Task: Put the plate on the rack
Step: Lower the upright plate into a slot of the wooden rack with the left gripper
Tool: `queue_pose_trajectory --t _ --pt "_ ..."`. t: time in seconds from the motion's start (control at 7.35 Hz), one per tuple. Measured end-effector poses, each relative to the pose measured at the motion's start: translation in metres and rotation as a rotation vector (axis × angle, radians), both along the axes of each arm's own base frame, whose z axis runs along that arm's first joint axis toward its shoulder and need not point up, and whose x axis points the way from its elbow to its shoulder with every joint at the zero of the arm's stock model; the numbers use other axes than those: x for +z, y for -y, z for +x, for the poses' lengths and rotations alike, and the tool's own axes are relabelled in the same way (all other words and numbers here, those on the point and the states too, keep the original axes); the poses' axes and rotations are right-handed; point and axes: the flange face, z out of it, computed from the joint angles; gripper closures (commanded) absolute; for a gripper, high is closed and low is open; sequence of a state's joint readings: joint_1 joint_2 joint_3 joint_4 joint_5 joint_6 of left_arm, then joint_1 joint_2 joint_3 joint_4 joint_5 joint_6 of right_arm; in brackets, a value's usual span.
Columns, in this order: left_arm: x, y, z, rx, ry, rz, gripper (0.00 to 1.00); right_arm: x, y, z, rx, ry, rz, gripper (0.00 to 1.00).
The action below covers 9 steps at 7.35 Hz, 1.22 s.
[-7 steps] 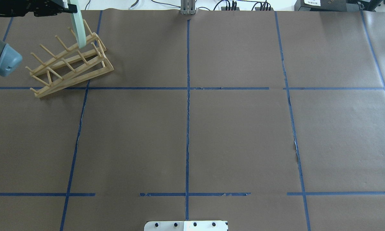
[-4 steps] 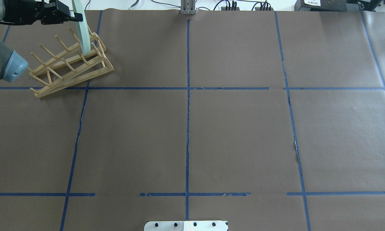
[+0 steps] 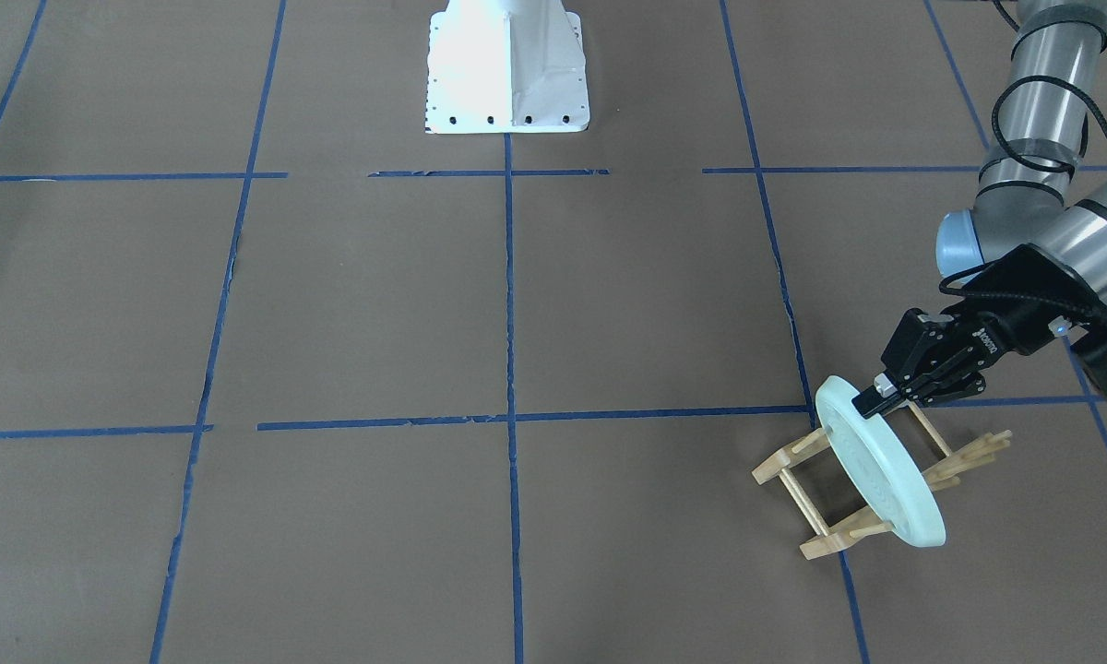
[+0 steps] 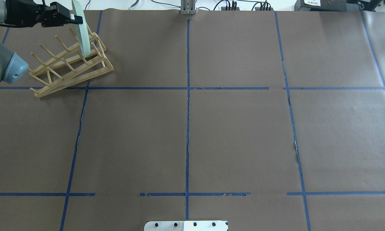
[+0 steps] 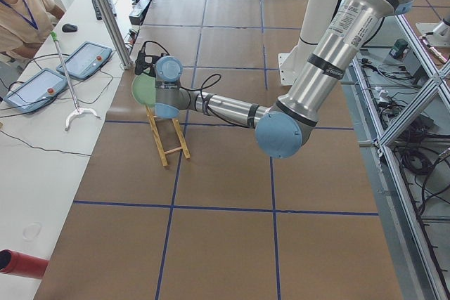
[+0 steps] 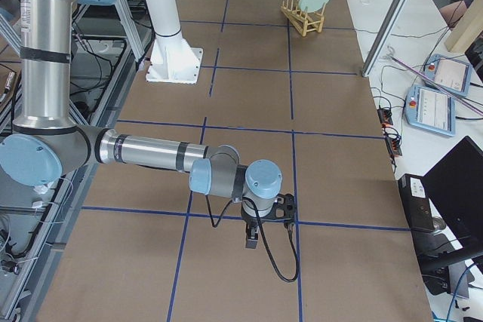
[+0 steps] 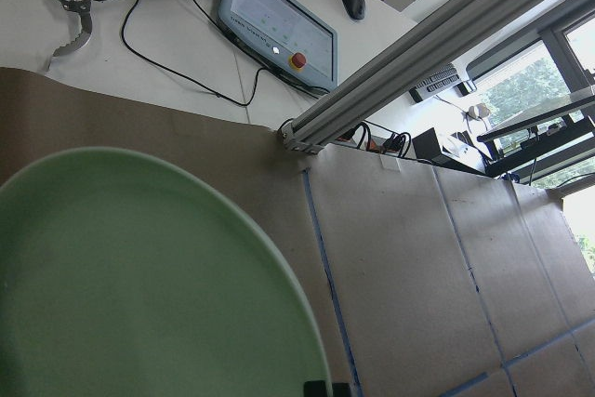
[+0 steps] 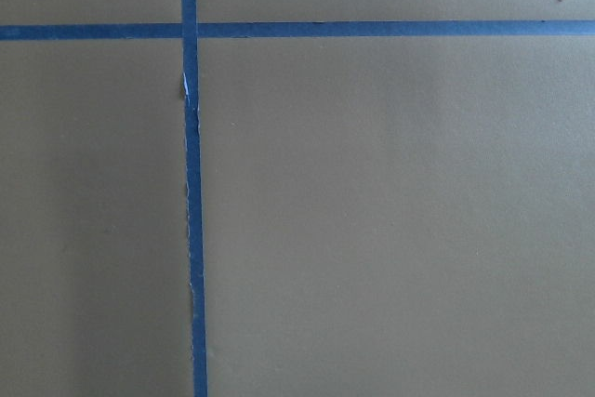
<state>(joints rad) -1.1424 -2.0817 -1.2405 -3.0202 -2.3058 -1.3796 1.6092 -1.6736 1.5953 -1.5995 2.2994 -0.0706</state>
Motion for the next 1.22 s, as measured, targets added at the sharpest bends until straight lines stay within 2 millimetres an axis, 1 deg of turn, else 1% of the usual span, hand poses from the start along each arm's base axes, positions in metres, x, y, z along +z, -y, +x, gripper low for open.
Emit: queue_pose_trajectory --t 0.82,0.95,1.09,1.22 --pt "0.012 0.005 0.006 -0.024 0.007 -0.018 1.0 0.0 0.0 0.0 0.0 0.0 0.0 0.0" --pt "0.013 0.005 0.006 -0.024 0.008 -0.02 0.89 0.0 0.0 0.0 0.0 0.0 0.0 0.0" --pt "0.014 0.005 0.007 -0.023 0.01 -0.022 0.66 0.0 0.0 0.0 0.0 0.0 0.0 0.0" --pt "0.015 0.005 0.008 -0.023 0.01 -0.023 0.58 0.0 0.0 0.0 0.0 0.0 0.001 0.0"
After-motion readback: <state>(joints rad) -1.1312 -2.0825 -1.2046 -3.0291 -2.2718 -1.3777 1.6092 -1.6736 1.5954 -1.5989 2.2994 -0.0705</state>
